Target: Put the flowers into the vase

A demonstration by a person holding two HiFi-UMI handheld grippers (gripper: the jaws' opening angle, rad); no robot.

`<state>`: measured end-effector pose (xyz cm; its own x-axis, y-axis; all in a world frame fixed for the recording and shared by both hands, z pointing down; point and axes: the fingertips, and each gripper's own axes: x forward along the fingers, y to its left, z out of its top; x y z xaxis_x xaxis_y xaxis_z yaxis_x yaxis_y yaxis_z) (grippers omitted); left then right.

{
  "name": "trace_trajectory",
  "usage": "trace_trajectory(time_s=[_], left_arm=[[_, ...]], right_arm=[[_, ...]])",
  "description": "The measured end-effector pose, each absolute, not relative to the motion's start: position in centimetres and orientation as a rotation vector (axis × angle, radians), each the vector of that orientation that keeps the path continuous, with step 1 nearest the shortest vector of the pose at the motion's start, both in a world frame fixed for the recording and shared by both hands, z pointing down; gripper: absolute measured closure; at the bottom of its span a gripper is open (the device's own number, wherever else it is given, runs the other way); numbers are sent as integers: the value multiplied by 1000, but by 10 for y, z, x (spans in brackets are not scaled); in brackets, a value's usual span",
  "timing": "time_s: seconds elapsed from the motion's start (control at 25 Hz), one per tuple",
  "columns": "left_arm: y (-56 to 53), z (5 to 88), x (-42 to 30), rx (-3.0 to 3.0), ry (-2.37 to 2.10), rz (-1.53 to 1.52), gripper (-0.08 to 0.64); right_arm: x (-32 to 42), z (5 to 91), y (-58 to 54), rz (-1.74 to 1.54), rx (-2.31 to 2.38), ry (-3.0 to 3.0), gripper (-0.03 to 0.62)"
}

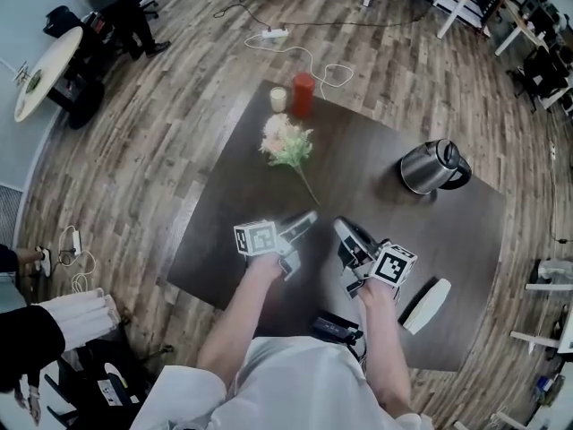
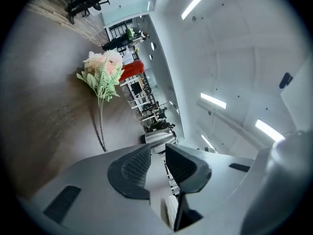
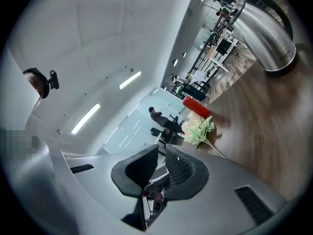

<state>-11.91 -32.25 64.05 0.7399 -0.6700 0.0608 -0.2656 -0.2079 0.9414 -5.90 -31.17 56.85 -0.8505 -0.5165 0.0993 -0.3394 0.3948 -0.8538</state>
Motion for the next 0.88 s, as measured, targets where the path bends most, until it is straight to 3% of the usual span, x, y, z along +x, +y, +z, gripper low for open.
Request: trace_trajectory(time_s=[0.16, 0.4, 0.56, 0.88], left_arm=[[-344, 659, -127, 1754, -739, -413, 481], [-393, 712, -158, 1644, -898, -338, 353], [-421, 730, -171, 1612, -959, -296, 310], [-462, 748, -173, 1521, -969, -193, 301]], right_arm=[[-77, 577, -332, -1465, -777, 2475, 568], [-81, 590, -351, -1487, -847, 2471, 568], [-80, 594, -356, -1501, -883, 2463, 567], [-70, 599, -359, -1506, -920, 2436, 568]])
